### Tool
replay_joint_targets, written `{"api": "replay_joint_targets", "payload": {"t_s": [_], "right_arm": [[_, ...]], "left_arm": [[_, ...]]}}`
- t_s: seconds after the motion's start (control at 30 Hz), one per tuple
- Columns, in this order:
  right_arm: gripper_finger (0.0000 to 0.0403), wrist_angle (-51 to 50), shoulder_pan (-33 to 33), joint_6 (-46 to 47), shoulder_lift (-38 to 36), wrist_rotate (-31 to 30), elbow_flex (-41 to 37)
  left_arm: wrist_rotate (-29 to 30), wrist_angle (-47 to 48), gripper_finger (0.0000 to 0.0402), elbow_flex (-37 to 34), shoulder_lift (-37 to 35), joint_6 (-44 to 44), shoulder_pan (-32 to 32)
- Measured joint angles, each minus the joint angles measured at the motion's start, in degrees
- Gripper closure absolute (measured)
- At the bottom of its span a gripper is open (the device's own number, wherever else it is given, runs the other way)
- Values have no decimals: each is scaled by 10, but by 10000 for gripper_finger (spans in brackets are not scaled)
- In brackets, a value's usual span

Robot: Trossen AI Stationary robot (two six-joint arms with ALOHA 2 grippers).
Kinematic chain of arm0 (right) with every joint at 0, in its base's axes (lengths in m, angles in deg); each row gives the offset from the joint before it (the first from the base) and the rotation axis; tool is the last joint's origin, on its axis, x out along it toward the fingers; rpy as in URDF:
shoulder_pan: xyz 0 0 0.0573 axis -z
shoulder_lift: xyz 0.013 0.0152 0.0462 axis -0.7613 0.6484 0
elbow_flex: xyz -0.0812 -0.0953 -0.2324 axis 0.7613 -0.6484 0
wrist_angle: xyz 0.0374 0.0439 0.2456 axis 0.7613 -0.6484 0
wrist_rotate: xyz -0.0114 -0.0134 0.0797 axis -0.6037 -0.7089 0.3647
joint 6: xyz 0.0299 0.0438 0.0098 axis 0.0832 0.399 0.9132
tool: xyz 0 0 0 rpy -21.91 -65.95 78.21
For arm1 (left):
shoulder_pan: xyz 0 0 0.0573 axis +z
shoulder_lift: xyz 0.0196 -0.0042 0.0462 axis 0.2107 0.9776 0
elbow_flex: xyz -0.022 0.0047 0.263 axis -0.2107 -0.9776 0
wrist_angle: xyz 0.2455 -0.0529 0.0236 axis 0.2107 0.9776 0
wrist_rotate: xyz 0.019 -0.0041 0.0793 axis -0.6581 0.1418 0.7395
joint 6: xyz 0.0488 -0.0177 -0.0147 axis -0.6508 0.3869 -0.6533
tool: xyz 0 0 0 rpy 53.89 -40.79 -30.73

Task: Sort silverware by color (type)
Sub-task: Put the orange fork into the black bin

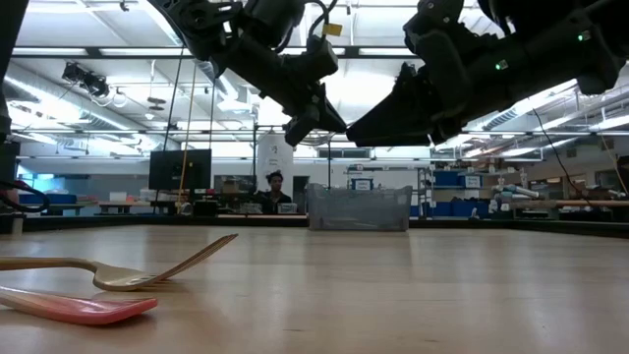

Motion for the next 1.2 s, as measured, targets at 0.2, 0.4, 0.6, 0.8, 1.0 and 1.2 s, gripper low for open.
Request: {"api": "replay_joint_targets", "payload": {"t_s": [0.2, 0.4, 0.6, 0.8, 1.0, 1.2], "right_arm": [[190, -1, 0, -21, -2, -16, 0], [190, 0, 10, -22, -6, -17, 0], [190, 4, 9, -25, -6, -17, 0], [190, 5, 9, -26, -6, -11, 0], [190, -28, 9, -23, -15, 1, 0], [190, -121, 9, 13, -73, -15, 0]], "left_arm": [[-9, -36, 385, 0, 3, -6, 22], [-80, -63, 385, 0, 7, 20, 55], [-112, -123, 385, 0, 39, 43, 77], [-122, -164, 385, 0, 70, 46, 81], [-171, -98, 385, 40, 78, 60, 96], [-184, -2, 385, 82, 77, 72, 115]]}}
